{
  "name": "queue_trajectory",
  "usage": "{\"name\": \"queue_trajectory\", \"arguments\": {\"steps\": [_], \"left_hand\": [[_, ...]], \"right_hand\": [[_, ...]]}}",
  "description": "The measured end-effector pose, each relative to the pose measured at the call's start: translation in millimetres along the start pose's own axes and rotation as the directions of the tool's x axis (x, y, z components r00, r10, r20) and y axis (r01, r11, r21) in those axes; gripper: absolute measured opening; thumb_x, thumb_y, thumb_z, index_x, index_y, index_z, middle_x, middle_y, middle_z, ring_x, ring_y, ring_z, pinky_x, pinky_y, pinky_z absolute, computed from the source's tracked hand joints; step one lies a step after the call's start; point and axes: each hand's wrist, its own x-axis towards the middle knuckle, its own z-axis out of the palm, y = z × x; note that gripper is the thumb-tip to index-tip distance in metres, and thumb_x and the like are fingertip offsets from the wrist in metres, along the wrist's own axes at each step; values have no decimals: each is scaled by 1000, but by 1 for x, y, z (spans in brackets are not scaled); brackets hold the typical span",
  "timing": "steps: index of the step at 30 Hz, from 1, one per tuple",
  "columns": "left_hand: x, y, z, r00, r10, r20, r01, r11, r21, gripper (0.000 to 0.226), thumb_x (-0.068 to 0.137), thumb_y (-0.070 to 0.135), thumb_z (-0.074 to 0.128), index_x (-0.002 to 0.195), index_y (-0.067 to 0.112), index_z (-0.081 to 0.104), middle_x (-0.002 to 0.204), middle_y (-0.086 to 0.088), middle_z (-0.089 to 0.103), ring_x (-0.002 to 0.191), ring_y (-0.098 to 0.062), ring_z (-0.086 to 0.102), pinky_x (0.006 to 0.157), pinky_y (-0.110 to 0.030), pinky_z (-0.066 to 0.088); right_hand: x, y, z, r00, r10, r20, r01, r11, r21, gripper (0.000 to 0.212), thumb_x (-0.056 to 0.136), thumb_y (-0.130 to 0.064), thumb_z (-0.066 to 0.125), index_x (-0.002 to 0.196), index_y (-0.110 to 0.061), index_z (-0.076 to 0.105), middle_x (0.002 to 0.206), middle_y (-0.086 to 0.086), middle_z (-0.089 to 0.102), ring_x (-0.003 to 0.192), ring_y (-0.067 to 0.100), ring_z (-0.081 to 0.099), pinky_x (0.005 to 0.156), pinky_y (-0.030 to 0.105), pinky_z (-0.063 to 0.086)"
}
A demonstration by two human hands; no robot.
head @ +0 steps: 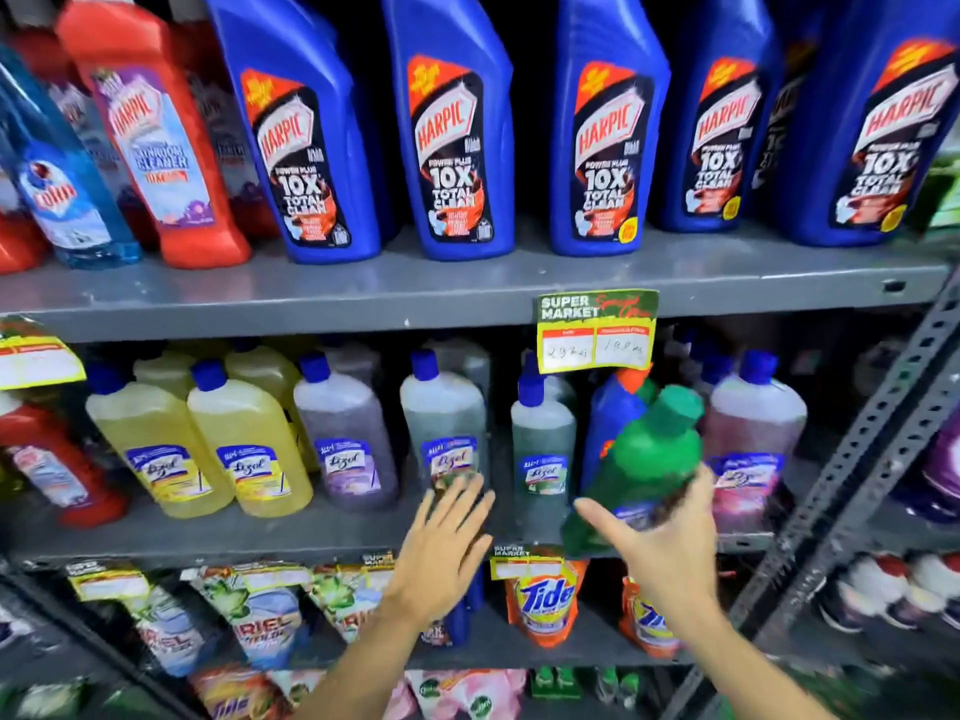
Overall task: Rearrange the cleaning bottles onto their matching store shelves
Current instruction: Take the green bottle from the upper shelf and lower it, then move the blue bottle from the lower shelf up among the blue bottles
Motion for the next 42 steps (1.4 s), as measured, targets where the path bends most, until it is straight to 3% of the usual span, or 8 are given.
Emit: {"name": "queue_trajectory", "arguments": {"steps": [5, 8, 10, 14, 21, 26, 32, 42], "left_hand": [[-13, -12, 50, 927, -126, 354, 113, 992, 57, 60, 101, 50, 23, 153, 22, 13, 161, 5, 2, 149, -18, 3, 119, -48, 3], [-15, -14, 56, 921, -134, 367, 94, 988, 125, 62, 99, 52, 29, 150, 17, 27, 159, -1, 22, 146, -21, 20, 117, -52, 5], [-18, -14, 58, 935, -115, 335, 73, 988, 136, 63, 97, 54, 29, 146, 16, 37, 155, -3, 34, 142, -22, 31, 115, -52, 13], [-19, -17, 65, 949, -100, 299, 83, 994, 67, 64, 99, 53, 26, 151, 16, 25, 159, -2, 22, 147, -22, 17, 118, -51, 1], [-19, -14, 65, 954, -110, 278, 92, 993, 78, 64, 99, 52, 27, 150, 15, 26, 159, -4, 25, 147, -22, 18, 116, -56, 12], [-19, -12, 64, 956, -120, 268, 98, 991, 91, 63, 98, 47, 39, 150, 14, 26, 159, -4, 24, 147, -23, 18, 117, -53, 14], [-19, -14, 67, 942, -138, 307, 109, 988, 109, 64, 100, 49, 27, 153, 18, 12, 163, -1, 10, 149, -20, 5, 119, -49, 2], [-19, -11, 62, 927, -149, 345, 131, 988, 76, 65, 100, 52, 25, 153, 19, 7, 163, 0, 5, 149, -18, 0, 119, -48, -3]], "right_hand": [[5, 58, 48, 984, 174, 42, -164, 971, -172, 89, 51, -32, 95, 118, -31, 36, 111, -9, 62, 101, 3, 63, 91, 28, 52], [14, 72, 71, 980, 193, 53, -174, 951, -255, 96, 52, -38, 94, 126, -17, 37, 122, 5, 59, 115, 23, 59, 98, 42, 49], [16, 77, 83, 979, 201, 42, -184, 949, -256, 99, 53, -37, 94, 131, -13, 37, 126, 7, 57, 119, 25, 57, 101, 42, 48], [10, 83, 94, 974, 220, 52, -195, 934, -300, 103, 58, -42, 91, 138, -16, 32, 134, 5, 51, 120, 22, 56, 99, 34, 47], [3, 85, 96, 982, 185, 45, -159, 927, -340, 100, 64, -48, 86, 140, -24, 27, 139, 4, 43, 121, 14, 46, 94, 28, 42], [-18, 88, 87, 983, 174, 64, -143, 931, -336, 102, 78, -44, 77, 154, -16, 15, 154, 9, 27, 139, 18, 28, 107, 26, 30], [-19, 88, 52, 968, 22, -249, -105, 939, -327, 53, 96, -27, 52, 142, -5, 36, 139, 22, 40, 128, 33, 39, 112, 30, 28], [40, 119, 39, 944, 289, -156, -329, 812, -482, 118, 69, -29, 86, 154, -11, 7, 147, 22, 34, 133, 41, 38, 103, 51, 40]]}}
